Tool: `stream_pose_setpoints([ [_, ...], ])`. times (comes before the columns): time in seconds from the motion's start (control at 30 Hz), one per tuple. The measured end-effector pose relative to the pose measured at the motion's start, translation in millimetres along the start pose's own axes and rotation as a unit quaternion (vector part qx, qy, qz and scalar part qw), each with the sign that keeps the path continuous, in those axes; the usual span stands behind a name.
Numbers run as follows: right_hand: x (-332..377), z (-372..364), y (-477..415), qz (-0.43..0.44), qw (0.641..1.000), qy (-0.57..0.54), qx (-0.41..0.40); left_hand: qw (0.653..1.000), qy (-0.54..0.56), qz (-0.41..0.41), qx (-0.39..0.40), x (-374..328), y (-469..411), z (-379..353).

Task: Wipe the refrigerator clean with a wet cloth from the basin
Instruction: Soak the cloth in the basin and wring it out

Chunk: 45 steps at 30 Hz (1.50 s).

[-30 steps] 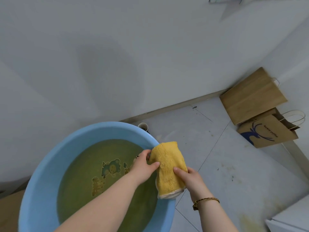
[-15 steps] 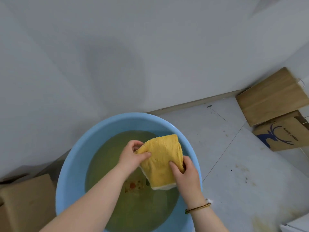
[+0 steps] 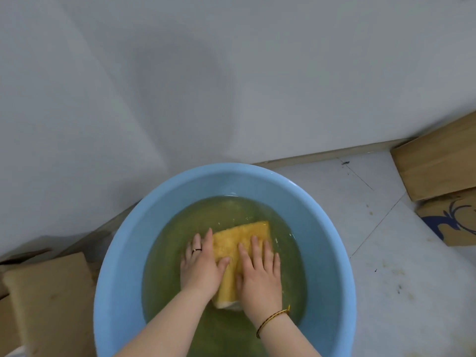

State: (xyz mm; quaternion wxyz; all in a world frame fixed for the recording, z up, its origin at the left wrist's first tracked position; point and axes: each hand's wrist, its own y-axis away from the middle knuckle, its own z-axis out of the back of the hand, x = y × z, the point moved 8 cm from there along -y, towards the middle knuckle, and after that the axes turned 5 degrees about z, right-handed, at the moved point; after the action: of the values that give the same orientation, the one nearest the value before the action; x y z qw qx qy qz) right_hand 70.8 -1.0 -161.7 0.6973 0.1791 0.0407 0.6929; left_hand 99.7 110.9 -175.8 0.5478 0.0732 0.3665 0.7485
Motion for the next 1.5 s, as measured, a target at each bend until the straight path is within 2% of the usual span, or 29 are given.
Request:
stream_pose_setpoints([
  [0.07,3,-18,-1,0.010,0.998,-0.016,0.067,1.000,-0.025,0.012,-0.001,8,-5,-4],
  [0.13,-2,-17,0,-0.013,0.997,-0.021,0.073,0.999,0.022,0.023,-0.001,13,-12,-4],
  [0.2,-9,-12,-1,-0.048,0.993,-0.096,0.051,0.987,0.148,0.058,0.012,22,-17,-4],
  [0.27,-23,-11,-3,-0.132,0.974,-0.184,0.019,0.947,0.292,0.121,0.048,34,-18,-9],
  [0.33,-39,-14,-1,-0.234,0.926,-0.296,0.004,0.877,0.431,0.177,0.117,40,-13,-19],
  [0.4,-46,-21,0,-0.302,0.859,-0.412,0.020,0.812,0.522,0.197,0.171,37,-8,-25],
  [0.43,-44,-24,-2,-0.328,0.823,-0.461,0.048,0.798,0.540,0.197,0.181,35,-7,-24],
  [0.5,-38,-23,-3,-0.342,0.772,-0.527,0.092,0.788,0.555,0.198,0.178,33,-5,-19],
  [0.57,-32,-11,-2,-0.313,0.762,-0.562,0.079,0.779,0.576,0.187,0.162,30,2,-11],
  [0.67,-22,15,5,-0.237,0.805,-0.544,-0.016,0.765,0.610,0.147,0.145,18,20,3],
  [0.73,-2,36,14,-0.156,0.858,-0.485,-0.067,0.769,0.615,0.102,0.143,3,36,14],
  [0.8,23,63,23,-0.031,0.915,-0.376,-0.144,0.779,0.608,0.068,0.137,-12,50,24],
  [0.87,45,85,36,0.079,0.935,-0.275,-0.209,0.776,0.616,0.055,0.120,-20,61,37],
  [0.97,55,104,55,0.161,0.941,-0.150,-0.257,0.764,0.635,0.070,0.092,-20,71,59],
  [1.0,51,108,60,0.157,0.938,-0.143,-0.274,0.759,0.639,0.072,0.102,-22,74,63],
  [1.07,36,108,66,0.087,0.935,-0.183,-0.289,0.746,0.648,0.063,0.137,-30,82,71],
  [1.13,25,107,65,0.010,0.928,-0.274,-0.253,0.738,0.653,0.054,0.161,-37,88,77],
  [1.2,29,95,55,-0.032,0.893,-0.432,-0.123,0.748,0.637,0.046,0.181,-42,92,82],
  [1.27,37,87,48,-0.061,0.852,-0.521,-0.005,0.768,0.606,0.037,0.204,-46,92,86],
  [1.3,39,88,44,-0.065,0.854,-0.516,0.018,0.771,0.599,0.039,0.212,-47,91,88],
  [1.4,36,98,35,-0.087,0.912,-0.400,0.020,0.764,0.614,0.065,0.188,-45,85,92],
  [1.43,32,105,35,-0.095,0.937,-0.336,0.003,0.777,0.604,0.079,0.159,-40,82,92],
  [1.5,29,126,33,-0.057,0.985,-0.136,-0.095,0.789,0.594,0.095,0.126,-35,82,92],
])
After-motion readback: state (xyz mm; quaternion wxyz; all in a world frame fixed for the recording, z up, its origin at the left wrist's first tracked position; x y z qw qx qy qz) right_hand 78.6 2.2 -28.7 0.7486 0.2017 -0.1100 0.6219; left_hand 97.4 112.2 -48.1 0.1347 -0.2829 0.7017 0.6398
